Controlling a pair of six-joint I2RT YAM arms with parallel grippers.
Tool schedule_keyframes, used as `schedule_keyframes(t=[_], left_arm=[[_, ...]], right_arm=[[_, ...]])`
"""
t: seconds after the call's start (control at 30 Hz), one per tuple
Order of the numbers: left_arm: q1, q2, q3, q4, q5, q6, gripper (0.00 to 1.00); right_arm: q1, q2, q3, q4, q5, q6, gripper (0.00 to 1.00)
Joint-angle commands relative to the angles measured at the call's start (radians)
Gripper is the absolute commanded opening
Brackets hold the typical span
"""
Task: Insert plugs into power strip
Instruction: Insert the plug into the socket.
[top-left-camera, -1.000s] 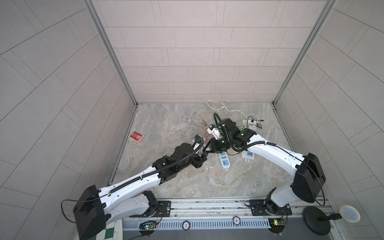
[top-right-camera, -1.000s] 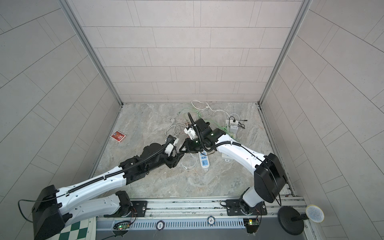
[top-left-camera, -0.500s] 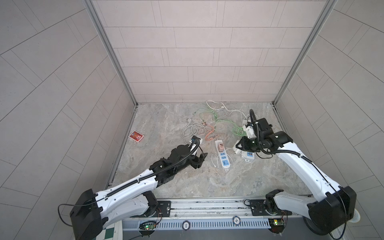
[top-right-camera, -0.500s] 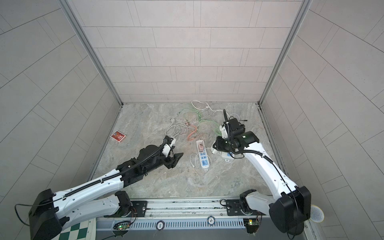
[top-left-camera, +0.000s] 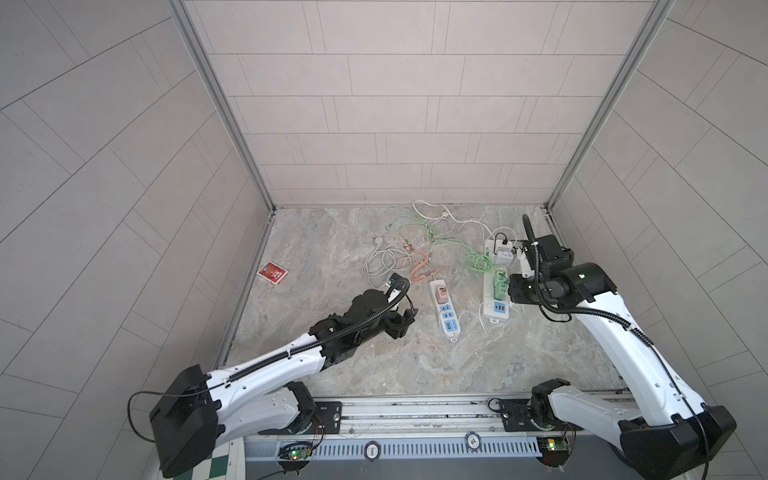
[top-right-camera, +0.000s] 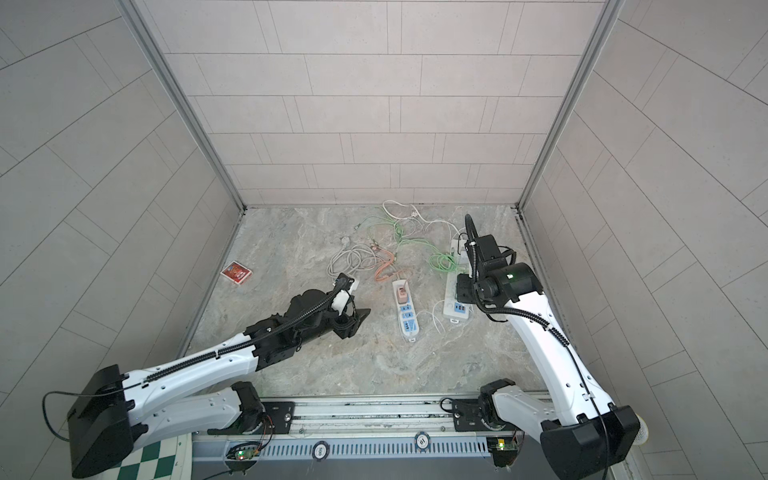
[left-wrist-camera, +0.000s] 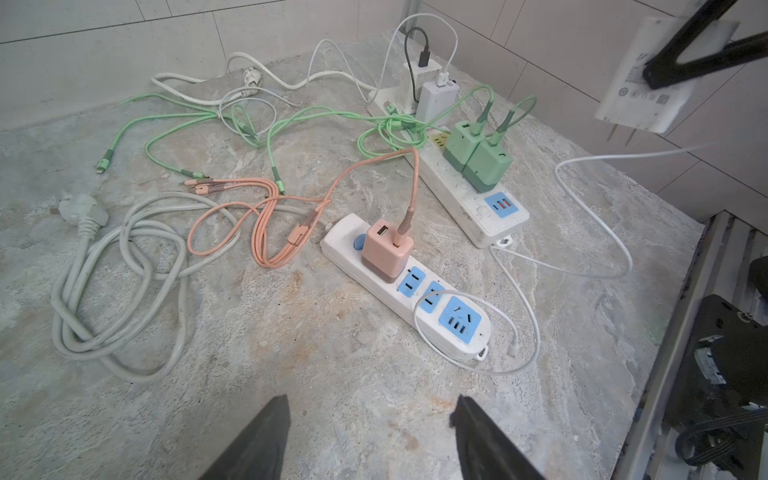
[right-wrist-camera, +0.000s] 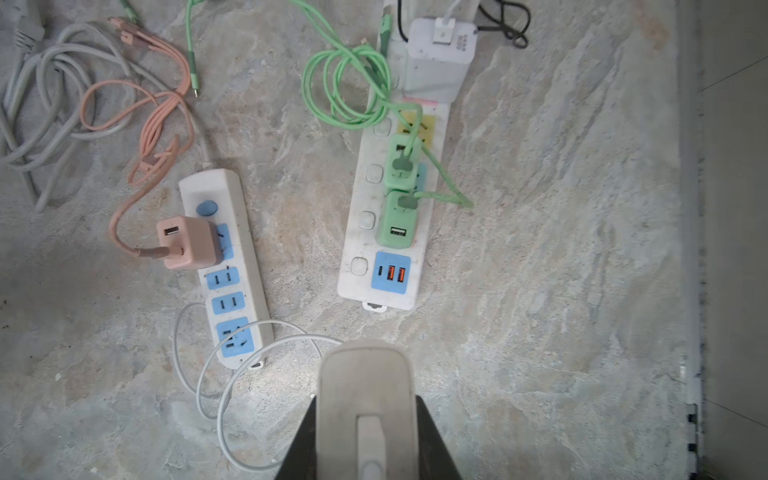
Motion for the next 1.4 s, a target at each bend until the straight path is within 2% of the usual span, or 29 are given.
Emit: schedule_keyframes(t=[0.0,0.2,0.33,0.47,0.53,0.67,0.87,1.07,1.37], left_arm=[[-0.018,0.021,0.044,0.052,-0.005,-0.016,0.68],[-0.068,0.085,0.089,0.074,-0.053,-0.018,0.67],[-0.111,0.132,0.123,0.067,-0.084,-0.018,0.67],[-0.133,0.157,0.143,0.034,-0.13,-0.025,0.67],[-0.136,0.151,0.142,0.016,-0.152,-0.031,0.67],[-0.136,0.123,0.117,0.005,-0.194,-0.048,0.67],[-0.135,0.106,0.085,-0.004,-0.204,-0.067,0.66],[-0.136,0.06,0.047,-0.023,-0.219,-0.081,0.65],[-0.136,-0.075,-0.032,-0.043,-0.37,-0.074,0.68]], right_arm=[[-0.005,0.005,0.097,-0.053,0.109,-0.031,0.0],[-0.011,0.041,0.233,-0.107,0.251,-0.043,0.0],[-0.018,0.061,0.264,-0.104,0.335,-0.068,0.0],[-0.058,0.057,0.262,-0.068,0.195,-0.081,0.0],[-0.059,0.058,0.224,-0.043,0.145,-0.079,0.0],[-0.053,0.046,0.102,0.024,-0.041,-0.053,0.0],[0.058,0.008,-0.126,0.202,-0.132,0.018,0.0],[0.203,-0.033,-0.242,0.357,-0.104,0.05,0.0],[0.345,-0.006,-0.353,0.504,-0.044,0.12,0.0]])
